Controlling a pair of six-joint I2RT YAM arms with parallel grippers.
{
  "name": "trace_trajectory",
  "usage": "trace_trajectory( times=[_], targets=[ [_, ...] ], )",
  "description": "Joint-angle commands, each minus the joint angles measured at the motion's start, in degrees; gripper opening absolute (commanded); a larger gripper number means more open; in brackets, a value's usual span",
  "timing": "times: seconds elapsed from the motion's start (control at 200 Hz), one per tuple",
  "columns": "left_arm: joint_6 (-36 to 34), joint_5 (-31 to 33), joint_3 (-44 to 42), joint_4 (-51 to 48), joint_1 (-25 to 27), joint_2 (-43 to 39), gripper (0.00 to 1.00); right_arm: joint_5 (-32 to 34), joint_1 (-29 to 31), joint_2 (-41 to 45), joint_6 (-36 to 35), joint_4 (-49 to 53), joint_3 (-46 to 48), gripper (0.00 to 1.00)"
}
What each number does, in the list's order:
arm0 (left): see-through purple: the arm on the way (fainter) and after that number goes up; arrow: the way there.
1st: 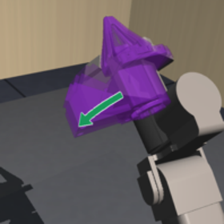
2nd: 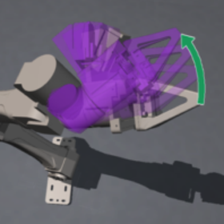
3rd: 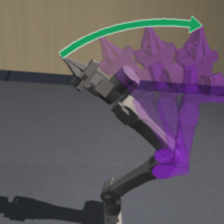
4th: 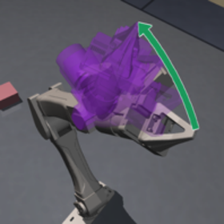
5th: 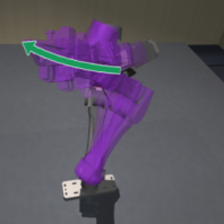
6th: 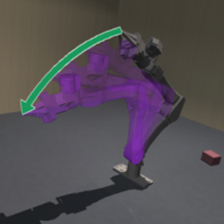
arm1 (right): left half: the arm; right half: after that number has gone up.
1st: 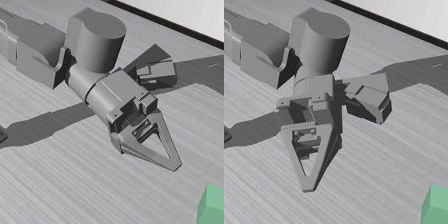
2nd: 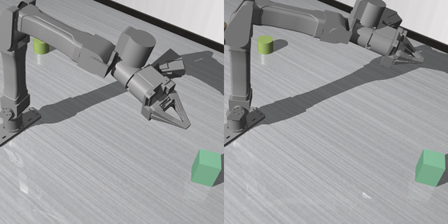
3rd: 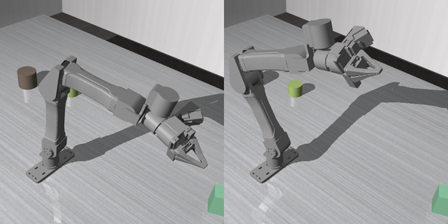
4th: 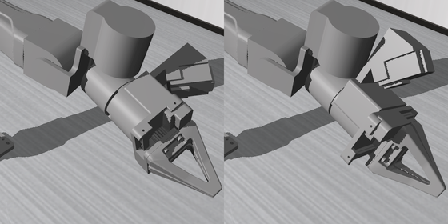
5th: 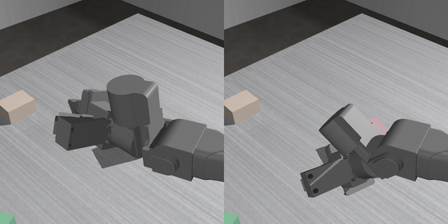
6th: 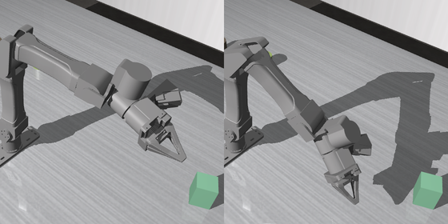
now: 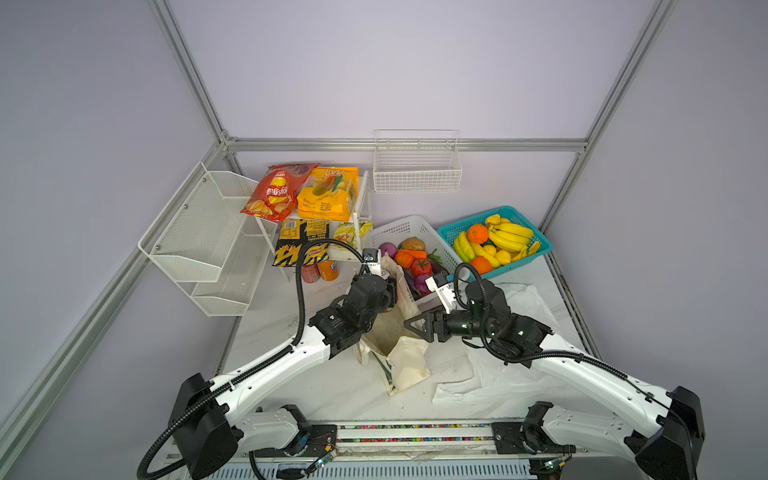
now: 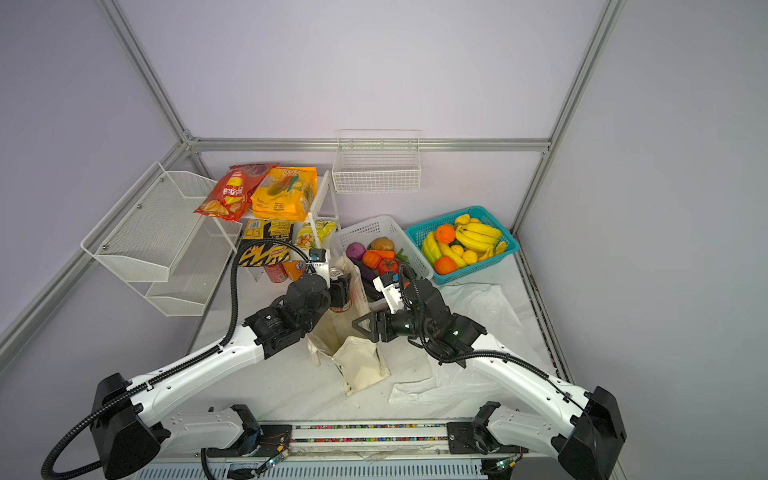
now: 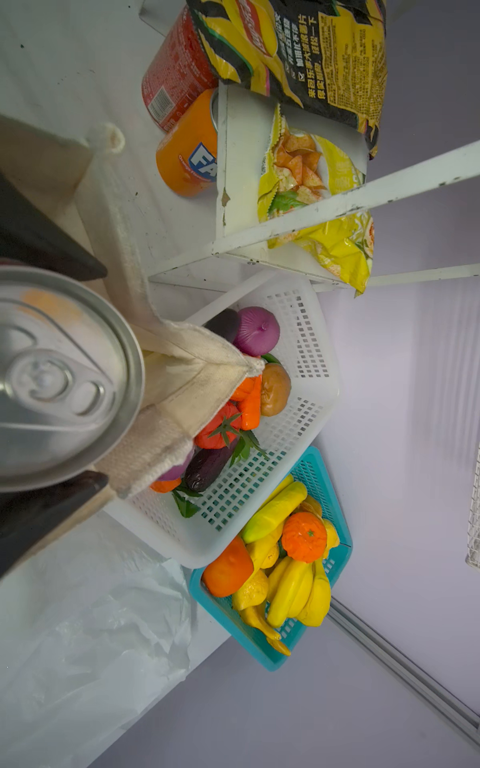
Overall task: Place the mixed food into the grocery bags and tie them
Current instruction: 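Lower the Coke can into the bag with left gripper while right holds handle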
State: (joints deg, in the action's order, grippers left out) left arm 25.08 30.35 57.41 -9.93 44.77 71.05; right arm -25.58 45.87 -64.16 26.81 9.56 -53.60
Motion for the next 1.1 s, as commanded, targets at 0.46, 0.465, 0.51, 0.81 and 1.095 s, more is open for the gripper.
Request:
trace_trajectory(
  times=[0.46, 0.465, 0.51, 0.81, 1.095],
  targets=[
    [2.0, 2.3, -0.2, 8.7, 0.7, 3.8, 0.16, 16.0, 0.0, 1.1, -12.8, 22.4, -9.7, 0.63],
    [2.0, 2.3, -0.2, 8.6, 0.7, 3.8, 0.16, 16.0, 0.0, 1.2, -12.8, 22.5, -9.7, 0.63],
    [2.0, 2.4, -0.1, 8.1, 0.7, 4.3, 0.16, 15.9, 0.0, 1.5, -12.7, 23.2, -9.7, 0.62],
    [2.4, 3.3, 1.0, 7.9, 1.1, 8.1, 0.16, 4.3, 0.0, 0.9, -13.4, 20.1, -6.7, 0.53],
    [1.1, 5.4, 0.4, 11.2, 0.5, 11.9, 0.14, -1.5, 0.1, 2.1, -8.3, 11.1, -1.8, 0.45]
  ],
)
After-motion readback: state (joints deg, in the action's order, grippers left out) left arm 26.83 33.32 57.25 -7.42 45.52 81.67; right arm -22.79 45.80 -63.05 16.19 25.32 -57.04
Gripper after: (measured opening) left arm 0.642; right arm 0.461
